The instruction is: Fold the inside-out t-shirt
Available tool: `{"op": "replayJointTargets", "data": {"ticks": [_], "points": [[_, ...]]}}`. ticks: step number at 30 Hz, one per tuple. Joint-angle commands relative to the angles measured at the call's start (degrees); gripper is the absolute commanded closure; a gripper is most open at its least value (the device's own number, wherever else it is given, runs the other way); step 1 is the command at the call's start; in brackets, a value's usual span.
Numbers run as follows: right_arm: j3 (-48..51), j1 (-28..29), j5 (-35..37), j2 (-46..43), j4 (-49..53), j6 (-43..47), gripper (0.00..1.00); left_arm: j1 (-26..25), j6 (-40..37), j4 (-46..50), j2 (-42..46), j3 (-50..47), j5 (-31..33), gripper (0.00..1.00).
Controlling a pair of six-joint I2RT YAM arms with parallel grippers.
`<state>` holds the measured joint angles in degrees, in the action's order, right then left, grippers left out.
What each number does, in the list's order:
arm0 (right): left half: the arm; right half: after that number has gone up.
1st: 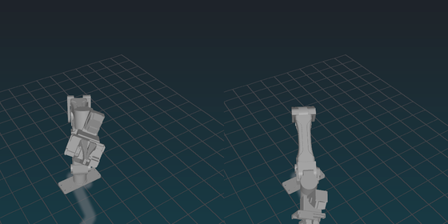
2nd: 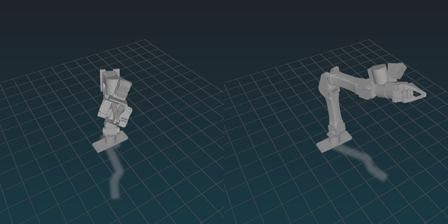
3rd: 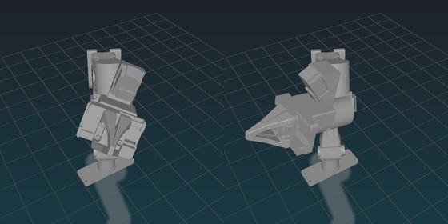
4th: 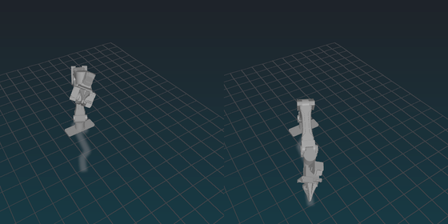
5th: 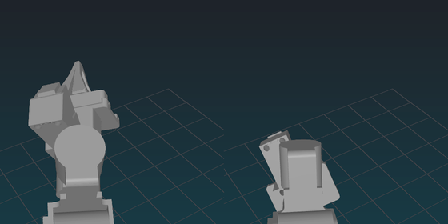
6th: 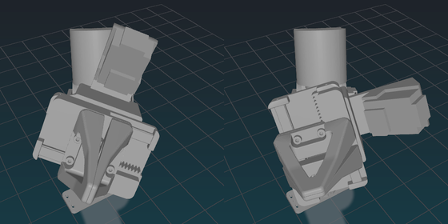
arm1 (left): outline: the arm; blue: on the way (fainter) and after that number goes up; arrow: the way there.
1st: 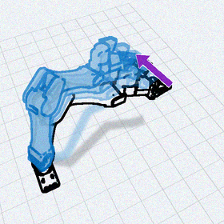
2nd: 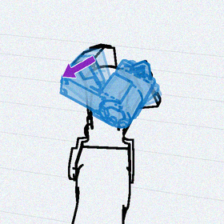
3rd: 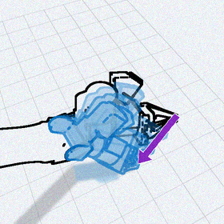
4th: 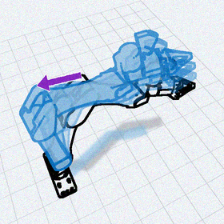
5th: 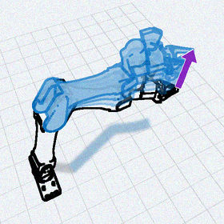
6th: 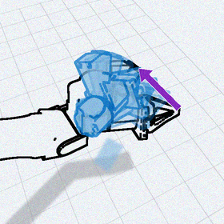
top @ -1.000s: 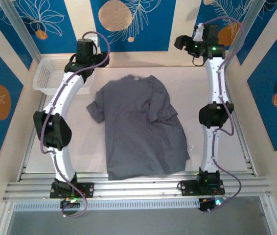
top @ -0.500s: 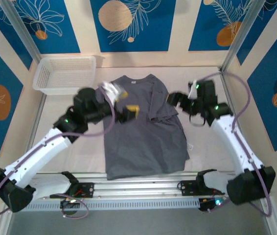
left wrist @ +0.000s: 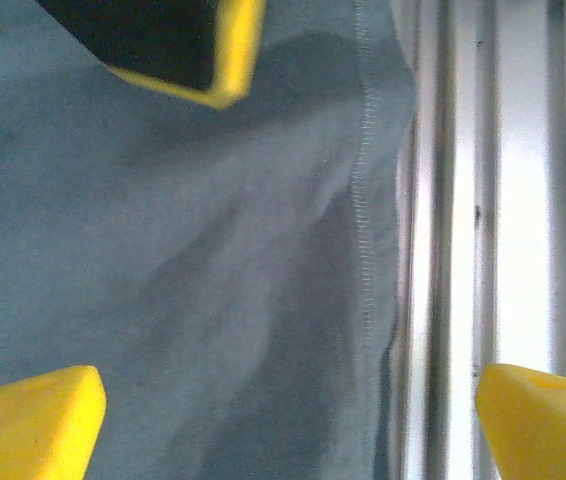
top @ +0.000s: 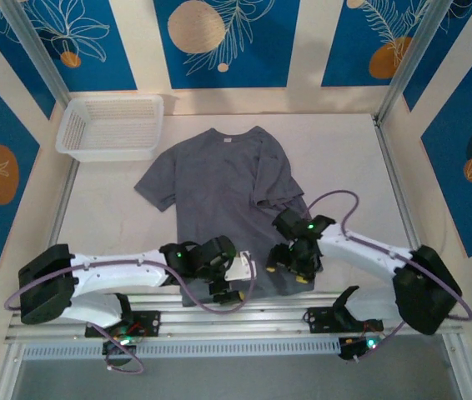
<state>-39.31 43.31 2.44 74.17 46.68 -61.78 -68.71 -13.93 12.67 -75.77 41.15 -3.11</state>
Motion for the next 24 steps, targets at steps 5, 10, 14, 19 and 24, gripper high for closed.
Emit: {"op": "replayJointTargets", "data": {"ticks": [5, 10, 14, 19, 24], "points": [[-4.36, 10.36, 1.78, 10.34, -1.66, -2.92, 0.53, -0.12, -1.66, -6.74, 6.58, -2.71, 4.36, 0.02], [-8.13, 11.35, 4.98, 11.04, 1.23, -0.06, 1.00, -0.17, 0.25, -7.07, 9.13, -4.53, 4.08, 0.01], [-11.81, 10.58, 4.95, 8.23, 2.27, 3.25, 1.00, -0.18, 1.07, -8.01, 8.63, -5.84, 1.33, 0.01], [-14.74, 5.84, 2.51, 2.67, 0.68, 6.32, 1.00, -0.11, 4.63, -17.33, 4.18, -7.59, -5.05, 0.01], [-8.00, 6.09, 3.60, -1.05, 0.59, 8.82, 0.66, -0.12, 6.37, -22.49, 0.07, -7.38, -6.00, 0.01]]}}
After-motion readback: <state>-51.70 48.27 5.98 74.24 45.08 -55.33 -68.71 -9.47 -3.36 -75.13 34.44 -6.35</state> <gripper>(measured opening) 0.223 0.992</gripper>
